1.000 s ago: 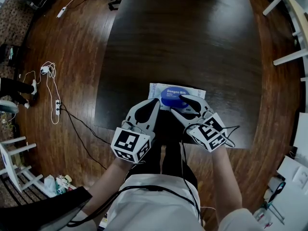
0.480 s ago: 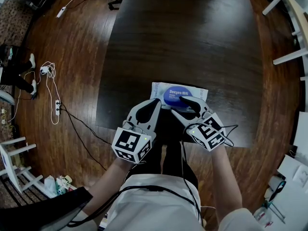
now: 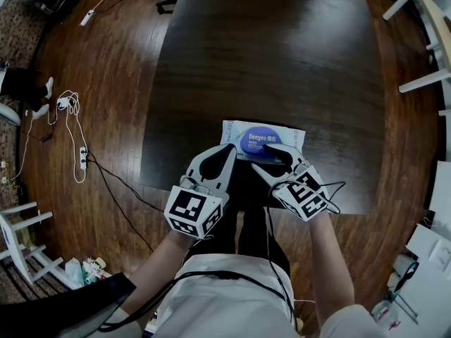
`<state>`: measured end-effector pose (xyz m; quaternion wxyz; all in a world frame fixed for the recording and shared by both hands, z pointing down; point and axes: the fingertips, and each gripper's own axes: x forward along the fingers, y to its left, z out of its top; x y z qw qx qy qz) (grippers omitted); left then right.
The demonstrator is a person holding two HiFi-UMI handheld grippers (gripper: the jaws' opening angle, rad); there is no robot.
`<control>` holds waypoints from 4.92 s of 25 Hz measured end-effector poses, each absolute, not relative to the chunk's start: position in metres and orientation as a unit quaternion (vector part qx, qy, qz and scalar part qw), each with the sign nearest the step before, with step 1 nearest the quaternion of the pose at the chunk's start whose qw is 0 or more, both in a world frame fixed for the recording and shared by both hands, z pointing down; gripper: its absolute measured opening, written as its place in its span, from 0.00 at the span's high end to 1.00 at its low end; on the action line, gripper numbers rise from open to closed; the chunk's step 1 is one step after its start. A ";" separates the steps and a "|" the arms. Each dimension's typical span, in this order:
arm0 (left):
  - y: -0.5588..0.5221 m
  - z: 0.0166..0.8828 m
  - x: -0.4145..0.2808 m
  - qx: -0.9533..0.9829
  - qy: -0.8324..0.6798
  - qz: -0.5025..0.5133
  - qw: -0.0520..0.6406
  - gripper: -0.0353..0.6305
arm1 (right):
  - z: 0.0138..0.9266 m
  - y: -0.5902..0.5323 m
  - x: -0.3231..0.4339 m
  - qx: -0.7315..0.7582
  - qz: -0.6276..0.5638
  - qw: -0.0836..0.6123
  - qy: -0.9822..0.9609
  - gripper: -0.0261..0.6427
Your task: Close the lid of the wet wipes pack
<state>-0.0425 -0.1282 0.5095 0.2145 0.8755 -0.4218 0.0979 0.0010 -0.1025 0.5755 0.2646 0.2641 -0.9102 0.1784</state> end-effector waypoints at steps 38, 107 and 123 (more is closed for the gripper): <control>-0.139 0.509 -0.060 0.876 -0.421 0.092 0.215 0.94 | 0.607 -0.101 -0.003 0.257 0.193 0.348 -0.881 0.69; -0.035 0.356 -0.058 0.927 -0.362 0.005 0.097 0.94 | 0.330 0.020 0.062 0.527 0.064 0.012 -0.847 0.95; 0.173 0.356 -0.026 0.914 -0.394 0.005 0.100 0.94 | 0.331 0.217 0.089 0.500 0.067 -0.007 -0.863 0.95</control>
